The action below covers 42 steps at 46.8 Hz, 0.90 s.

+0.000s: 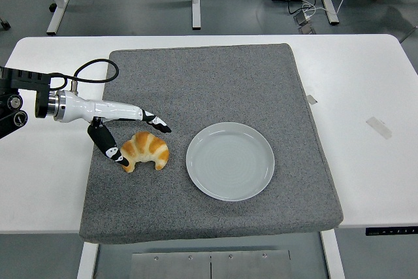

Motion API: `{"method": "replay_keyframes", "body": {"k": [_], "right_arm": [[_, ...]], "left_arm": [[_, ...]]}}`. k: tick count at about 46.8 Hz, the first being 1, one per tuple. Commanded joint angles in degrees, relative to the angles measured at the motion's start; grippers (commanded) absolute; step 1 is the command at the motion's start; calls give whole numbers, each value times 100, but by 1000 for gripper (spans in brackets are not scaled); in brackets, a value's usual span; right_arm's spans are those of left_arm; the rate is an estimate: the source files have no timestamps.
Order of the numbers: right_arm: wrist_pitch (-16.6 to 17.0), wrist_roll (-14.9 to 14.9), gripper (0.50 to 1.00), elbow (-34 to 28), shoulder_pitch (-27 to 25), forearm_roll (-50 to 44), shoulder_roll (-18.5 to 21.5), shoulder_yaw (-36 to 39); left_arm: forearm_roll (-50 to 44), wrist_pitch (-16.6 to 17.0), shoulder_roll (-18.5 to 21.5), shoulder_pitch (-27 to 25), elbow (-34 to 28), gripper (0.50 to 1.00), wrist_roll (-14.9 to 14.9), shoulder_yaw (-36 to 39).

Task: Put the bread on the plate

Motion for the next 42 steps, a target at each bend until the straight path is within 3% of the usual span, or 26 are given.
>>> {"method": "replay_keyframes", "body": {"k": [1, 18, 30, 42], "right_arm": [[0, 0, 1000, 0, 0, 0, 0, 0], [0, 0, 1000, 0, -9, 0, 0, 0], [0, 0, 1000, 0, -18, 0, 0, 0], [0, 0, 1000, 0, -18, 0, 0, 0]], "left_arm": [[10, 38, -1, 0, 9, 918, -1, 8], [45, 241, -185, -17, 114, 910, -1, 158], [45, 584, -273, -96, 211, 892, -1, 615], [45, 610, -291, -114, 246, 828, -1, 615]]}}
